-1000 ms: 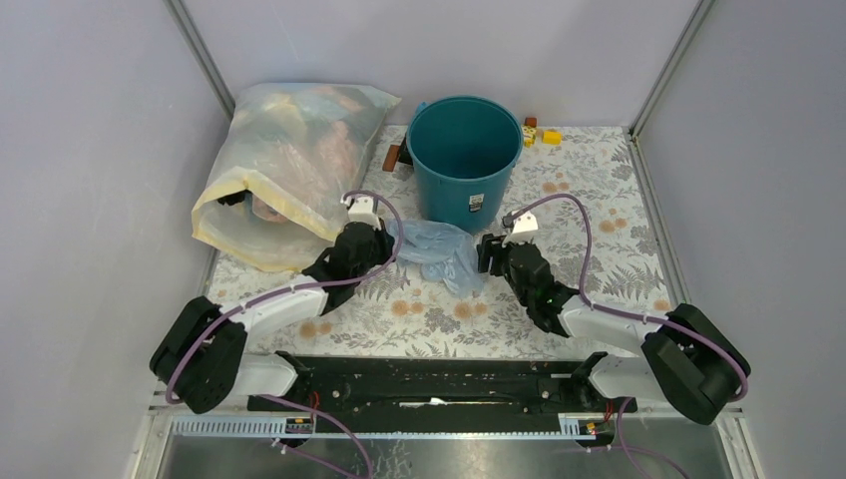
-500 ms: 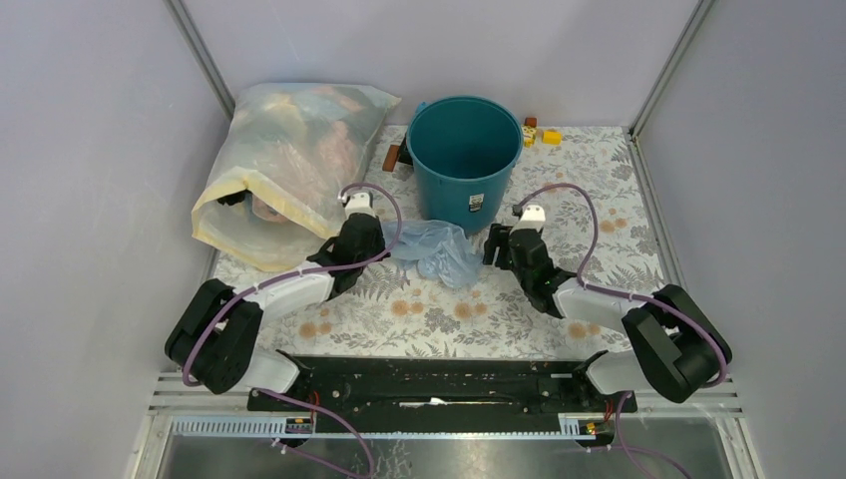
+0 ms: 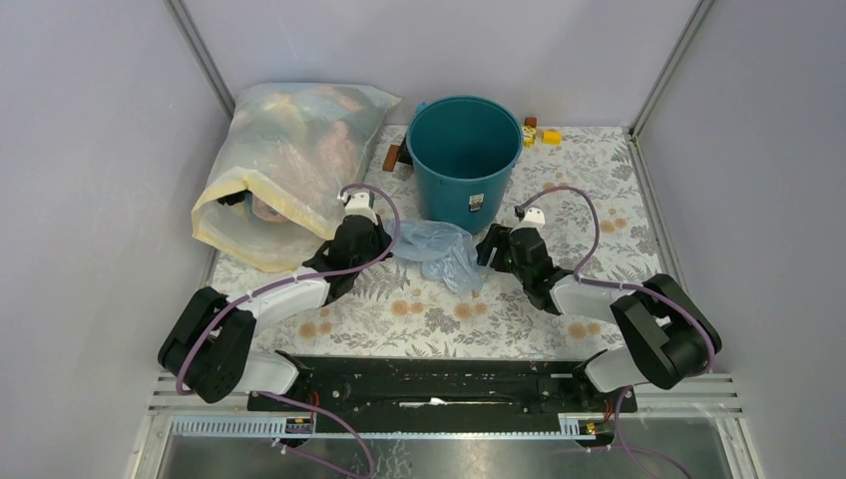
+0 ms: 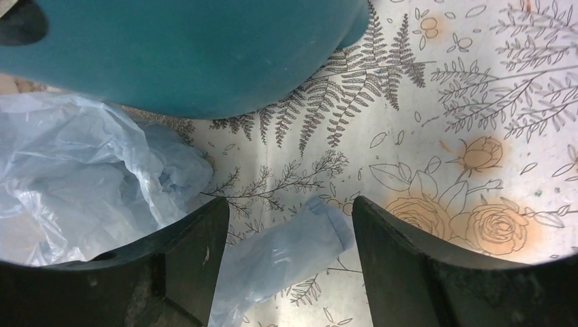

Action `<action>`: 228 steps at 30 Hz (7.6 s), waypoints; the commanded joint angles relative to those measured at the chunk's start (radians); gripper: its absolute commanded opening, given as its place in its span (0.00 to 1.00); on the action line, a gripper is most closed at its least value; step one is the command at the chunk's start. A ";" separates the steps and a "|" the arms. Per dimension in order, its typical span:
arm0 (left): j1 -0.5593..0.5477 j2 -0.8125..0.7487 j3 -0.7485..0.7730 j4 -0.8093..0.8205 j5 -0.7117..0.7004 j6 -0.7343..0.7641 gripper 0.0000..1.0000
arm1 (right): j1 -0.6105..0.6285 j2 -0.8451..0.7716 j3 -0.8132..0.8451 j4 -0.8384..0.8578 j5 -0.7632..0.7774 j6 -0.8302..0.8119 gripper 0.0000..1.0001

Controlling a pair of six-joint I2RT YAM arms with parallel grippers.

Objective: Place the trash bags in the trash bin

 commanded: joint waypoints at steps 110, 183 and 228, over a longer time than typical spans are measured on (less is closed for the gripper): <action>-0.190 -0.182 -0.109 0.363 0.378 0.191 0.78 | -0.012 -0.373 0.487 -0.411 -0.682 -0.038 0.00; -0.250 0.210 0.109 0.206 0.237 0.154 0.95 | -0.010 -0.446 0.704 -0.631 -0.484 0.068 0.00; -0.107 0.221 0.082 0.155 0.309 -0.005 0.00 | -0.009 -0.576 0.615 -0.820 0.049 -0.137 0.59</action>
